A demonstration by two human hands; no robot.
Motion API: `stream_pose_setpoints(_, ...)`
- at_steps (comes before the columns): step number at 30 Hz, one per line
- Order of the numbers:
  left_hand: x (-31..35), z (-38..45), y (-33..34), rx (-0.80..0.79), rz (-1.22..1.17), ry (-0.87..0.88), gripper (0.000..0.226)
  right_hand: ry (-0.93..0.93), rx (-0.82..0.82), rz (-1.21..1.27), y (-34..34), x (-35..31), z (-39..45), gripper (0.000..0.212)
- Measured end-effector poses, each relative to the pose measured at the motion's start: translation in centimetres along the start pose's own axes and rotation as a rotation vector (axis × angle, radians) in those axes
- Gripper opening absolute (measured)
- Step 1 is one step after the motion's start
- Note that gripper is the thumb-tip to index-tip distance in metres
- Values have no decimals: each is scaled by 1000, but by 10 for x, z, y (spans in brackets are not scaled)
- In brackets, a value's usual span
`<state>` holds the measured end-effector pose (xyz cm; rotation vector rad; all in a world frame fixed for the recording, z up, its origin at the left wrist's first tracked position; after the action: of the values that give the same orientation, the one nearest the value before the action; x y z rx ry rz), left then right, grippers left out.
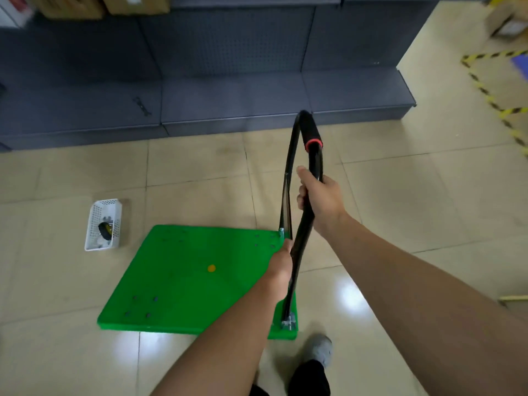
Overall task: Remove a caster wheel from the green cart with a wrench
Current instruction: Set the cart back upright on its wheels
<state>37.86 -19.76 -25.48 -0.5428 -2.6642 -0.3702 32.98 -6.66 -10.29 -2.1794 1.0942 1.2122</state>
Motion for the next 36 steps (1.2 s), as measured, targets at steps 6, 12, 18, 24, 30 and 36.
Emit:
stream_pose_setpoints(6,-62,-51,-7,111,94,-4,35,321,-45,-102,-23,11,-58,25)
stream_pose_setpoints(12,-105,-108,-5,120,177,-41,32,525,-176,-204,-53,52,-114,32)
stream_pose_setpoints(18,-150,-177,23,-167,104,-27,26,664,-202,-424,-100,114,-177,30)
stream_pose_setpoints(24,-178,-200,29,-106,56,-7,34,560,-248,-643,-129,131,-195,25)
stream_pose_setpoints(30,-167,-195,34,-110,-162,-50,39,452,-212,-574,-131,114,-179,43)
stream_pose_setpoints(36,-115,-178,61,-170,-104,89,52,303,-136,-489,-111,87,-131,47)
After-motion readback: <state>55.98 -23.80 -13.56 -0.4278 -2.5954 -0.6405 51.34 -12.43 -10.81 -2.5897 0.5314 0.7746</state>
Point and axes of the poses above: each hand's wrist, its own z-axis towards the middle knuckle, its own y-axis out of the palm, x = y × z, the point moved 6 cm from there along z, towards the middle knuckle, and after that the axes turned 1 degree about x, right-handed, at the moved point
